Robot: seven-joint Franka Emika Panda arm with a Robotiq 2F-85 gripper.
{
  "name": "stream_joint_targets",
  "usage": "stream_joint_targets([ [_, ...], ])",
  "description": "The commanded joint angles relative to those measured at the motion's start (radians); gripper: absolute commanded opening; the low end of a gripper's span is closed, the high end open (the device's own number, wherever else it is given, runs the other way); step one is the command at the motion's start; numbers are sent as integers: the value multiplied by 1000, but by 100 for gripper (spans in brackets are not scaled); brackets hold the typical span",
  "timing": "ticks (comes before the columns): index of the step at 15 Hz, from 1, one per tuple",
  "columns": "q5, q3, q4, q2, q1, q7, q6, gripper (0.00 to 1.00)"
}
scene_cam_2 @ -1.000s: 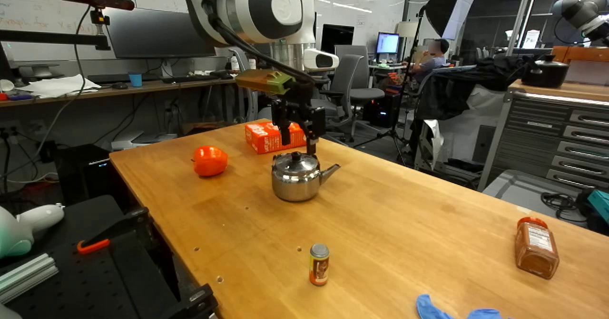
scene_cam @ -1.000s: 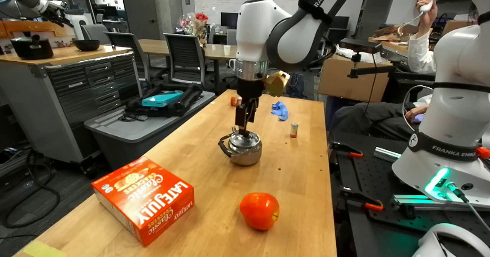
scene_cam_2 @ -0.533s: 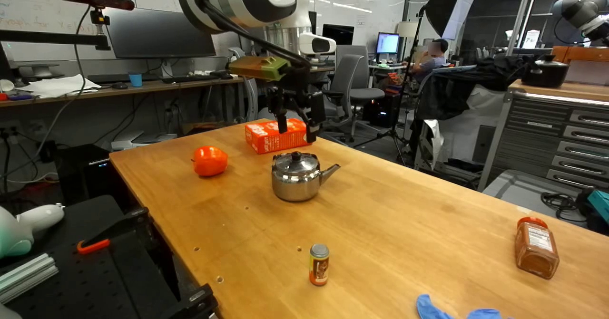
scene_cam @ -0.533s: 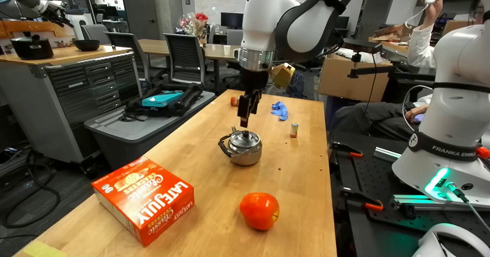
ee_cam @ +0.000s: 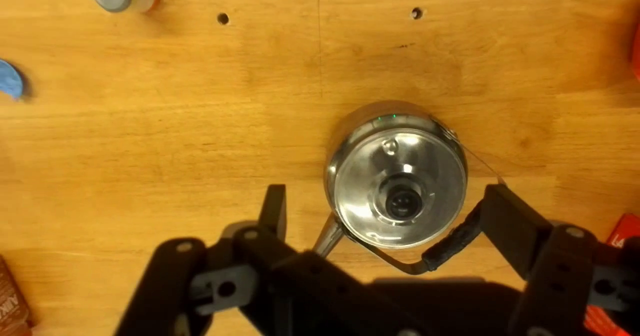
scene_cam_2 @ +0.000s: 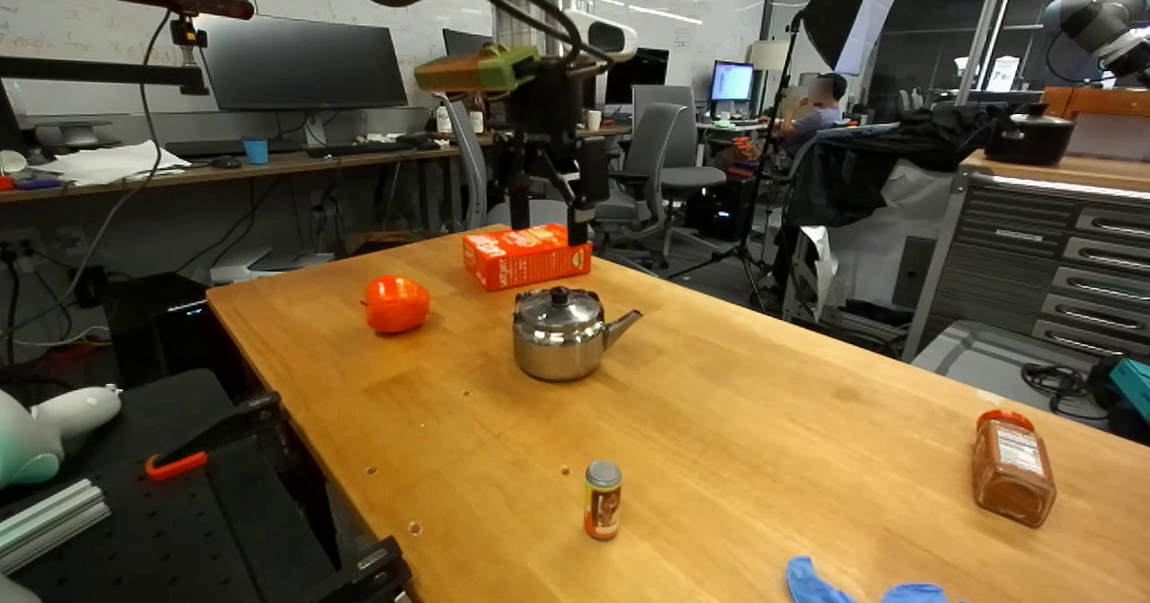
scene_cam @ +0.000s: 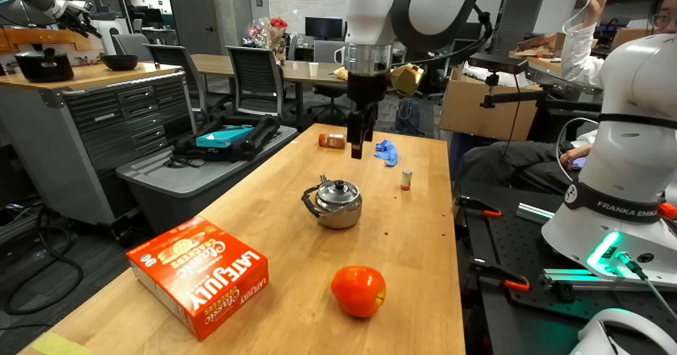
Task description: Pick up the lid from the table and put it on the kettle.
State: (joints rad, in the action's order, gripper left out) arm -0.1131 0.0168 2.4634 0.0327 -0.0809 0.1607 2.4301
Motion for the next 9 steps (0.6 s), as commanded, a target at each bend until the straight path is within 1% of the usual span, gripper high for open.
stream_joint_targets([
  [1, -4, -8, -6, 77, 36, -51, -145, 100],
  [4, 10, -5, -20, 90, 49, -102, -233, 100],
  [7, -1, -6, -10, 102, 57, -129, -269, 100],
  [9, -7, -4, -3, 106, 59, -172, -288, 100],
])
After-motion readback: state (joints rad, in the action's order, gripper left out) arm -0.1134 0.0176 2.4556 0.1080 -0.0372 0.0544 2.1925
